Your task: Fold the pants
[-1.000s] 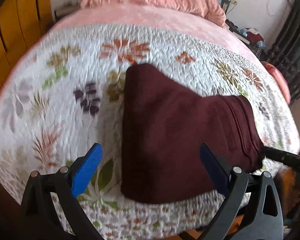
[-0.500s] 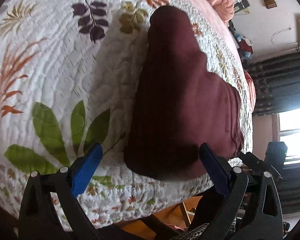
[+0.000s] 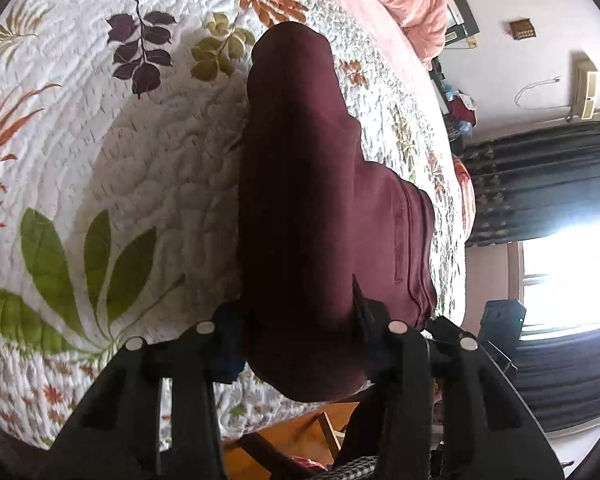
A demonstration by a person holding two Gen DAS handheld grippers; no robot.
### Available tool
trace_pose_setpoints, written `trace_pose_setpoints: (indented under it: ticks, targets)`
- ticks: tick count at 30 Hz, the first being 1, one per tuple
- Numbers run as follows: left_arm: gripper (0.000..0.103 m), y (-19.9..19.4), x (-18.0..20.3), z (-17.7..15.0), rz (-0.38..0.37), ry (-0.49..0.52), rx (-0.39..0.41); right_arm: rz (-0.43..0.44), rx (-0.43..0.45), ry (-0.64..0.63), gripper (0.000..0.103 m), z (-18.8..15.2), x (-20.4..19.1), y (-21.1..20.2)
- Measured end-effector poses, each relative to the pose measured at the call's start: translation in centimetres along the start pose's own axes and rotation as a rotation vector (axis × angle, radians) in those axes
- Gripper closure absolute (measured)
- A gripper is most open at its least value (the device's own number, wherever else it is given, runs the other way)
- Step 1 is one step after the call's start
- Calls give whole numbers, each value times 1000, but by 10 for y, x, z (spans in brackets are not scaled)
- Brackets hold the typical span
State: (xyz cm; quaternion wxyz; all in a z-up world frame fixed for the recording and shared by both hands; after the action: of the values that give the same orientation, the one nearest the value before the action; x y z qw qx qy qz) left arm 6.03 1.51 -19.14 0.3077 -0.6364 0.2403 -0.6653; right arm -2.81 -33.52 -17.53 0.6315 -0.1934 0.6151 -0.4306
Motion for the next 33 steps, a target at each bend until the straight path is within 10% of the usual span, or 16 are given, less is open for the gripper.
trace_pose_setpoints:
  ticks: [3,15,33]
  targets:
    - [63,19,-18,-4,105,15,-23,-19,0,13,38,3,10,-1]
    - [21,9,2,26,87,29,-32,65,-29,-18,16,50,6,-3]
    - [19,53,-5,53,7,54,-201,276,-235,-9,18,84,13,70]
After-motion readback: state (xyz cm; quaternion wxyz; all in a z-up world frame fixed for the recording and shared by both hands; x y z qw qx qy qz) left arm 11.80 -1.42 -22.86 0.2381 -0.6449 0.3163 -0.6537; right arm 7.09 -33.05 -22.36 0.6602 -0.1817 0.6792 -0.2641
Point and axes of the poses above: each gripper's, at about its wrist camera, not at the fingertips, and y roughly the way its jaws point, x to its right, z to its top, the point moved 6 cm from there along y, roughly the way its jaws point, and after that the axes turned 5 degrees about -x, right-handed, at the moved point
